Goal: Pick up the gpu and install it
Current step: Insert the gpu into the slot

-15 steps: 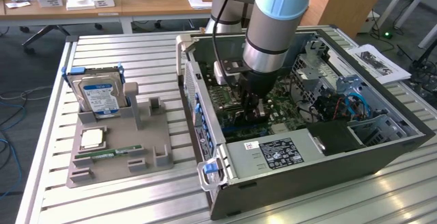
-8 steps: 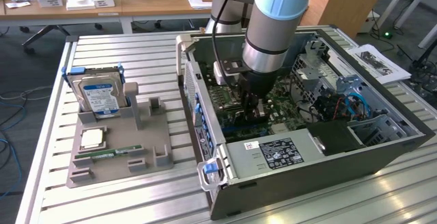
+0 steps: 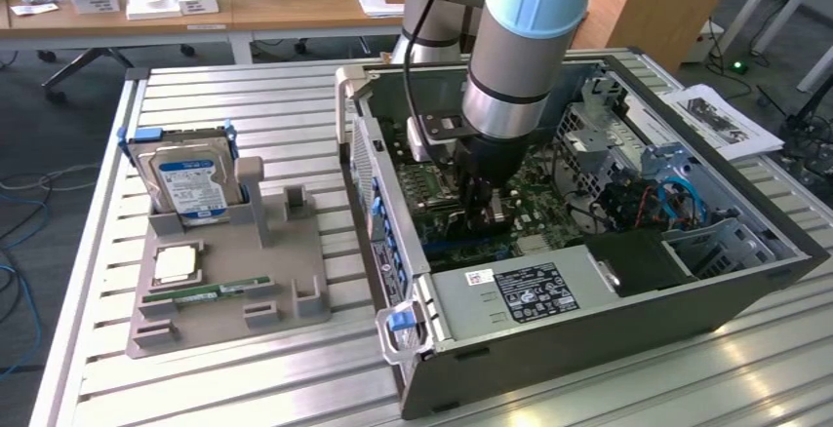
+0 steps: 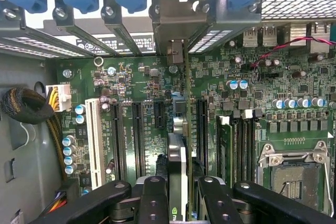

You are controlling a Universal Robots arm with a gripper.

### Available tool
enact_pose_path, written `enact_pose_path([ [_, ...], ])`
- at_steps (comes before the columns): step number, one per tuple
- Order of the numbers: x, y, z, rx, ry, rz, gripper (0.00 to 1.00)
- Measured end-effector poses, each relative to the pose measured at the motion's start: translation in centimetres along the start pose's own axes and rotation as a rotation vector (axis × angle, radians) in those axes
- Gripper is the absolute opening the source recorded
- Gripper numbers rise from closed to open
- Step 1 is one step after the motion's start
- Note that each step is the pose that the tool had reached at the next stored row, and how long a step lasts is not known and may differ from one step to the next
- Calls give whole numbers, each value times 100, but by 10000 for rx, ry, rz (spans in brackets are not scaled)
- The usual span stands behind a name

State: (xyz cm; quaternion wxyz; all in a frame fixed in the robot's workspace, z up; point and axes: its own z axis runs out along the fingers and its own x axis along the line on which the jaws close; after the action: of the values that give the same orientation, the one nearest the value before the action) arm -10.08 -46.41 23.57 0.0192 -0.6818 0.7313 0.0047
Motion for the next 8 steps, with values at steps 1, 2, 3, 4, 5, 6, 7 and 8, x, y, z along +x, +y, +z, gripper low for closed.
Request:
enact_pose_path([
  [1, 0, 0, 0, 0, 1, 3, 27],
  [2, 0, 0, 0, 0, 1, 8, 27],
  [3, 0, 0, 0, 1, 1, 21, 27],
  [4, 0, 0, 0, 2, 2, 42, 27],
  [5, 0, 0, 0, 2, 2, 70, 27],
  [6, 0, 0, 0, 3, 3, 87, 27],
  [7, 0, 0, 0, 3, 3, 91, 27],
  [8, 0, 0, 0, 3, 3, 93, 27],
])
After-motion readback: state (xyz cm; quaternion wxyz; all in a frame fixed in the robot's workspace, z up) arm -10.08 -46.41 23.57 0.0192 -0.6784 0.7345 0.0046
